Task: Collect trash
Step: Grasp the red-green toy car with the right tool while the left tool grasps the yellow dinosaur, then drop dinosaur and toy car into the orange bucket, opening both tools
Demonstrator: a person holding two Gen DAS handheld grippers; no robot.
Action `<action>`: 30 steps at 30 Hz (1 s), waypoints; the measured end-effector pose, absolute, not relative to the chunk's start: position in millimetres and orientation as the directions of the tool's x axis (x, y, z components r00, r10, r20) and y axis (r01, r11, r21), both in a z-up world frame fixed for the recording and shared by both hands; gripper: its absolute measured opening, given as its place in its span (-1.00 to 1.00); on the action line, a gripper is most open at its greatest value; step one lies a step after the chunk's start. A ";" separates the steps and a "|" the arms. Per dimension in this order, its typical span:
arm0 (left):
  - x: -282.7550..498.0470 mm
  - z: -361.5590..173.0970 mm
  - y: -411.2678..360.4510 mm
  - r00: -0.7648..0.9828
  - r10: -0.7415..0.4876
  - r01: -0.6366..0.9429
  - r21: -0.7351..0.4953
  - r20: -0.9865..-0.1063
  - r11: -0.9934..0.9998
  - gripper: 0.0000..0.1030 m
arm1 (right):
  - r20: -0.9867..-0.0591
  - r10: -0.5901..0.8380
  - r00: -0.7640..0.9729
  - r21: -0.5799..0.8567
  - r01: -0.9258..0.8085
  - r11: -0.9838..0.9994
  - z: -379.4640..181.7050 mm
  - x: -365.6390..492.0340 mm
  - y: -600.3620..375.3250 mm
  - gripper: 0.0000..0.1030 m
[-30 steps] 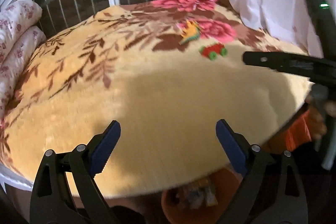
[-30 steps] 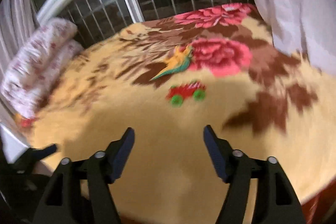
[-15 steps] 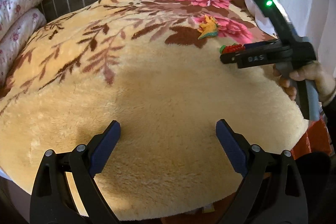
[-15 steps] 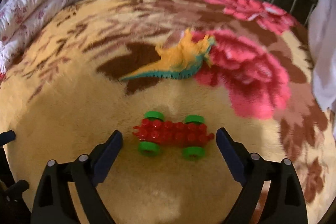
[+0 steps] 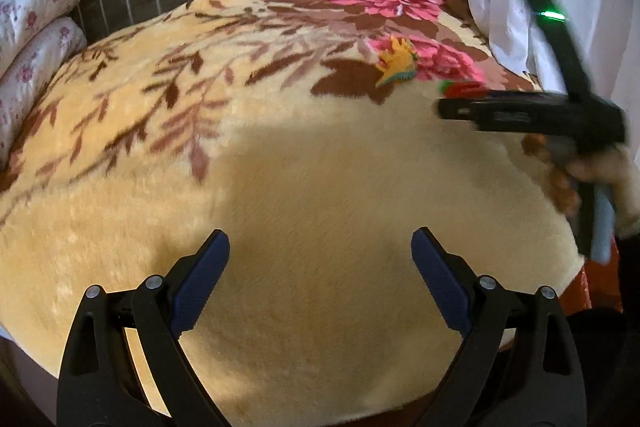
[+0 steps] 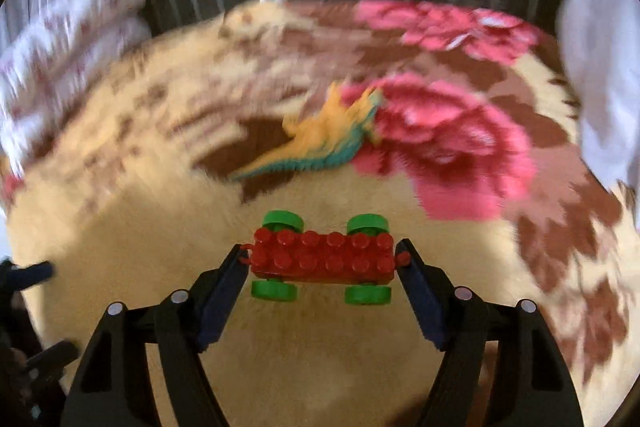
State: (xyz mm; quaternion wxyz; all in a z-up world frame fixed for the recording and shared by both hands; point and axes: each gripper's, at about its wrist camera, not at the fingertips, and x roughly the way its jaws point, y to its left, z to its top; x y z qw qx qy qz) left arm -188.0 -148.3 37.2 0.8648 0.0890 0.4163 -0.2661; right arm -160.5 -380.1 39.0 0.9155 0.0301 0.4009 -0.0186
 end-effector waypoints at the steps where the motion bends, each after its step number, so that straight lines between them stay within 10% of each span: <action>1: -184.2 41.0 -153.7 0.516 -0.386 0.542 -0.058 -0.764 0.838 0.74 | -0.708 -0.014 0.706 0.062 0.083 0.995 45.3 -175.5 -383.8 0.43; 17: -65.4 26.6 -340.3 0.476 -0.359 0.668 0.064 -0.803 0.741 0.74 | -0.543 -0.157 0.825 0.207 0.314 0.927 59.3 -284.7 -457.6 0.43; 20: -37.0 4.8 -359.7 0.416 -0.313 0.655 0.043 -0.854 0.754 0.23 | -0.544 -0.143 0.827 0.224 0.307 0.925 56.9 -283.9 -459.9 0.43; 30: -57.4 20.4 -342.4 0.479 -0.365 0.641 0.034 -0.798 0.767 0.01 | -0.541 -0.097 0.835 0.210 0.246 0.946 58.7 -271.7 -435.8 0.43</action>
